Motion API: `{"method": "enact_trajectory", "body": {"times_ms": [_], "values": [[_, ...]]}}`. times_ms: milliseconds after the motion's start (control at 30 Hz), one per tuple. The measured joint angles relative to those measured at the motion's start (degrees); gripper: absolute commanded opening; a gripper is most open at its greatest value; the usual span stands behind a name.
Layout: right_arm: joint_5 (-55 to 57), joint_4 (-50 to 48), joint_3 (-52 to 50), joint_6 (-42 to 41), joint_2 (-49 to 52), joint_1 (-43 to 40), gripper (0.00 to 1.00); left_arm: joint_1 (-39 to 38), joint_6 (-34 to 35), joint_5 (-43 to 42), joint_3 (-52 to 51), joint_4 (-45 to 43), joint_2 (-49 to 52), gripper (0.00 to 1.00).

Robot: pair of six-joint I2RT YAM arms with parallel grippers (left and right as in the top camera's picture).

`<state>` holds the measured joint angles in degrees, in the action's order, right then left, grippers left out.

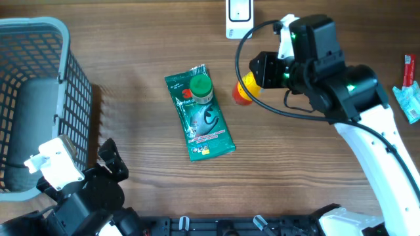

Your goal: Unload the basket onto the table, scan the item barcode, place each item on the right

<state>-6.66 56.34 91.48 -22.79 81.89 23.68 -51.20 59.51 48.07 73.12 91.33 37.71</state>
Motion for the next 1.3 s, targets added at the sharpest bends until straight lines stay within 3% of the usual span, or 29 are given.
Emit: {"method": "enact_trajectory", "body": {"times_ms": [567,967,1033,1133,1233,1300], "values": [[6.40,3.08,-0.24,-7.52,1.40,0.00,0.36,0.00,0.00,0.00,0.00,0.00,0.00,1.00],[11.41,-4.96,-6.21,-10.86,16.96,0.00,0.35,0.00,0.00,0.00,0.00,0.00,0.00,1.00],[11.72,-6.12,-6.36,-11.54,18.93,0.00,0.42,0.00,0.00,0.00,0.00,0.00,0.00,1.00],[11.89,-7.56,-6.71,-12.11,21.99,0.00,0.64,0.00,0.00,0.00,0.00,0.00,0.00,1.00],[11.89,-7.80,-6.71,-13.40,22.71,0.00,0.71,0.00,0.00,0.00,0.00,0.00,0.00,1.00],[11.89,-7.89,-6.71,-13.86,22.69,0.00,0.82,0.00,0.00,0.00,0.00,0.00,0.00,1.00]]}}
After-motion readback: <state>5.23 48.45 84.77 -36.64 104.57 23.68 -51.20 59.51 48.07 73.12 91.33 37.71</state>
